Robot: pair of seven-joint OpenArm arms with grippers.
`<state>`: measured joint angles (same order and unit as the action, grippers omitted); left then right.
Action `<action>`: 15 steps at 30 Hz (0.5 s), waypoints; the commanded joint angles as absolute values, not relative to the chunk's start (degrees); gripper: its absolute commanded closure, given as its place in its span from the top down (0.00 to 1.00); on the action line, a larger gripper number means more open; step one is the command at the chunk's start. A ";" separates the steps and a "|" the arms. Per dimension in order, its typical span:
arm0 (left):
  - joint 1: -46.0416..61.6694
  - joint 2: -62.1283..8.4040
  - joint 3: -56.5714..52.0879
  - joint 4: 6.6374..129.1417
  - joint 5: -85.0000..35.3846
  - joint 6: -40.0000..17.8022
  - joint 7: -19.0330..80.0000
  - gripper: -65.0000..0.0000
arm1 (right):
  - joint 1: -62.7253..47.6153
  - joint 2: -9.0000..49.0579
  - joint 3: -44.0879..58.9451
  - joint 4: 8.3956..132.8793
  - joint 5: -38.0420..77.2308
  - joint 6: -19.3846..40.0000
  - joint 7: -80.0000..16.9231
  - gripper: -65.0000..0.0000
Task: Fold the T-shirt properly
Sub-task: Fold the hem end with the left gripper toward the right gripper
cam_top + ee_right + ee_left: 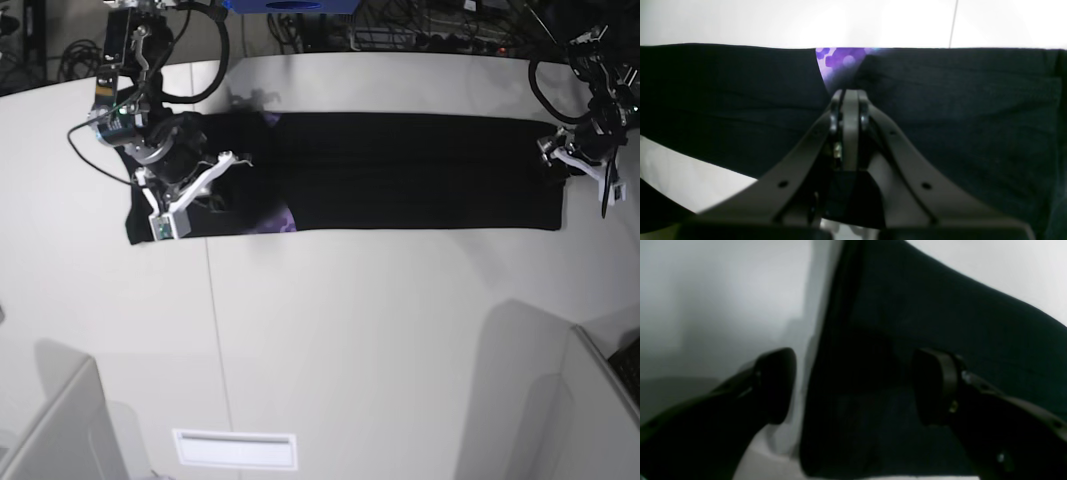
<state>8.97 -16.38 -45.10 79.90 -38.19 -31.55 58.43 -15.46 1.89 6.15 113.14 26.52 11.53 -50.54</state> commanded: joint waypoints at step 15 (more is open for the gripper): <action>8.04 -18.86 -47.43 79.60 -38.64 -31.43 58.42 0.00 | -15.87 2.24 6.73 114.24 26.95 11.82 -49.01 0.00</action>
<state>8.34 -17.15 -46.68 78.22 -37.67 -31.55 60.01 -16.25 2.02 6.55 113.14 26.35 11.51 -50.41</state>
